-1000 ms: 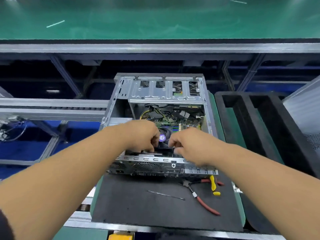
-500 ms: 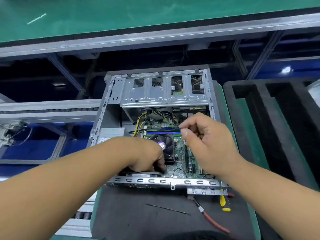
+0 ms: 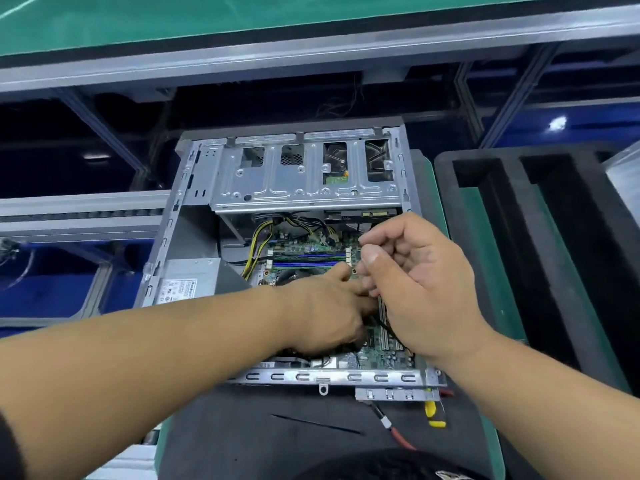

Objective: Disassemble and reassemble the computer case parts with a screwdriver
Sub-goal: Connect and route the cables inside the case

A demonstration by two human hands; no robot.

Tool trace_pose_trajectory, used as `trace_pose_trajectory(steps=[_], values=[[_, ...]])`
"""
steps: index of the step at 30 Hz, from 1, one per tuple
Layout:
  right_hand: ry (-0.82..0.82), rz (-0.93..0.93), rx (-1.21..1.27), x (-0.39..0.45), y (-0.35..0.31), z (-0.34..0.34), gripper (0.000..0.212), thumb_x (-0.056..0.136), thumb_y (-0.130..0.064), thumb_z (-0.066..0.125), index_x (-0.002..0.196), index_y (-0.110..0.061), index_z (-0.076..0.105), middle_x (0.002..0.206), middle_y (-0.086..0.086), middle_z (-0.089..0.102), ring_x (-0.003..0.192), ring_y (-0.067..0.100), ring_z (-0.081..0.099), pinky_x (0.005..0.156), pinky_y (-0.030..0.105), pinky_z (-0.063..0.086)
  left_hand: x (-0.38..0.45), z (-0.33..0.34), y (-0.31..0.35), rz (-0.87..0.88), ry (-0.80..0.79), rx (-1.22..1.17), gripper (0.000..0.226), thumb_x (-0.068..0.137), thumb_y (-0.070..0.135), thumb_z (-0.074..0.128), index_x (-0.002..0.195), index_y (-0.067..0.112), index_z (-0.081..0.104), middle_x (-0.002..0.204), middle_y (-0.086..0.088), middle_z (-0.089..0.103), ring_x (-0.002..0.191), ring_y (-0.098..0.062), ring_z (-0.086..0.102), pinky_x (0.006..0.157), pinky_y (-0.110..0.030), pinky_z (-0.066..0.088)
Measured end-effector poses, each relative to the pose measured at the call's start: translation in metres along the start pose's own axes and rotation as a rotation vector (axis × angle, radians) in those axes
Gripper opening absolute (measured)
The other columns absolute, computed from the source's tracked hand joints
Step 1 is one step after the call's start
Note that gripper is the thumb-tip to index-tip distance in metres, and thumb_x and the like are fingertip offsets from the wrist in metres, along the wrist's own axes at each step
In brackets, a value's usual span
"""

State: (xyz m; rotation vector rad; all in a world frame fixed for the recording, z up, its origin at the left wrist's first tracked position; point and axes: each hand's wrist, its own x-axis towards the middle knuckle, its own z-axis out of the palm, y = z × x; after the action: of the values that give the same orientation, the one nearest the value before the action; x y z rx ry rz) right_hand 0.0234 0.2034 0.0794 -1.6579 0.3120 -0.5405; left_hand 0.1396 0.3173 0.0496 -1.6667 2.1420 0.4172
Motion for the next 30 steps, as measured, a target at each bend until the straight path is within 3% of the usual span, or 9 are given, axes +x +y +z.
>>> trace_pose_trajectory(steps=[2,5,10,14,20,22,25,28,30], values=[[0.009,0.004,0.011,0.000,-0.001,0.000,0.010,0.093,-0.013,0.062,0.096,-0.021,0.067,0.076,0.002,0.070,0.065,0.022,0.069,0.061,0.043,0.058,0.002,0.004,0.001,0.026,0.056,-0.049,0.028,0.085,0.026,0.049,0.092,0.033,0.075,0.101,0.008,0.067,0.118,-0.027,0.049,0.103,-0.066,0.036],[0.010,0.012,0.025,0.001,-0.001,0.000,0.010,0.092,-0.012,0.061,0.096,-0.020,0.066,0.074,0.001,0.070,0.065,0.021,0.068,0.062,0.043,0.058,0.003,0.008,0.000,0.020,0.107,-0.178,0.033,0.089,0.034,0.043,0.101,0.035,0.073,0.106,0.010,0.069,0.125,-0.026,0.048,0.105,-0.064,0.034],[0.009,0.032,0.067,0.001,0.000,-0.001,0.009,0.092,-0.012,0.062,0.097,-0.017,0.067,0.075,0.002,0.069,0.064,0.019,0.067,0.061,0.034,0.055,0.003,0.012,-0.002,0.014,-0.089,-0.137,0.045,0.097,0.032,0.050,0.136,0.054,0.054,0.129,0.025,0.062,0.135,-0.012,0.038,0.108,-0.056,0.032],[0.006,0.032,0.083,0.002,0.001,-0.001,0.009,0.093,-0.012,0.062,0.097,-0.018,0.067,0.076,0.002,0.069,0.064,0.018,0.066,0.061,0.031,0.055,0.004,0.007,-0.001,0.037,-0.134,-0.147,0.043,0.098,0.030,0.053,0.134,0.054,0.057,0.126,0.025,0.062,0.134,-0.014,0.036,0.108,-0.053,0.033],[0.001,0.020,0.071,0.001,0.002,-0.002,0.009,0.094,-0.014,0.062,0.096,-0.021,0.067,0.076,0.002,0.069,0.065,0.022,0.066,0.059,0.036,0.056,-0.002,0.001,-0.002,0.042,-0.224,-0.120,0.042,0.094,0.025,0.054,0.129,0.047,0.063,0.123,0.020,0.065,0.138,-0.018,0.031,0.110,-0.063,0.027],[0.004,0.019,0.063,0.001,0.003,-0.001,0.010,0.094,-0.014,0.062,0.096,-0.022,0.067,0.076,0.002,0.069,0.065,0.022,0.066,0.058,0.037,0.057,-0.004,0.001,-0.004,0.016,-0.150,-0.089,0.034,0.095,0.028,0.051,0.120,0.043,0.068,0.112,0.018,0.069,0.132,-0.015,0.036,0.107,-0.058,0.029],[0.007,0.022,0.074,0.002,0.002,-0.001,0.011,0.094,-0.014,0.063,0.096,-0.023,0.067,0.077,0.002,0.070,0.066,0.020,0.067,0.060,0.032,0.057,-0.011,0.005,-0.009,-0.062,0.126,-0.206,0.028,0.094,0.032,0.042,0.102,0.034,0.069,0.098,0.014,0.068,0.118,-0.013,0.047,0.098,-0.044,0.031],[0.002,0.019,0.045,0.002,0.003,-0.001,0.011,0.094,-0.015,0.063,0.096,-0.025,0.067,0.078,0.001,0.070,0.066,0.021,0.067,0.061,0.039,0.058,-0.019,0.014,-0.011,-0.110,0.403,-0.389,0.029,0.098,0.036,0.042,0.099,0.030,0.070,0.098,0.009,0.069,0.106,-0.019,0.054,0.088,-0.044,0.035],[0.006,0.015,0.031,0.002,0.003,-0.001,0.010,0.094,-0.016,0.063,0.097,-0.025,0.067,0.077,0.001,0.070,0.066,0.022,0.067,0.061,0.041,0.059,-0.019,0.019,-0.014,-0.157,0.468,-0.374,0.022,0.102,0.036,0.049,0.099,0.027,0.070,0.099,0.006,0.068,0.103,-0.023,0.056,0.081,-0.045,0.038]])
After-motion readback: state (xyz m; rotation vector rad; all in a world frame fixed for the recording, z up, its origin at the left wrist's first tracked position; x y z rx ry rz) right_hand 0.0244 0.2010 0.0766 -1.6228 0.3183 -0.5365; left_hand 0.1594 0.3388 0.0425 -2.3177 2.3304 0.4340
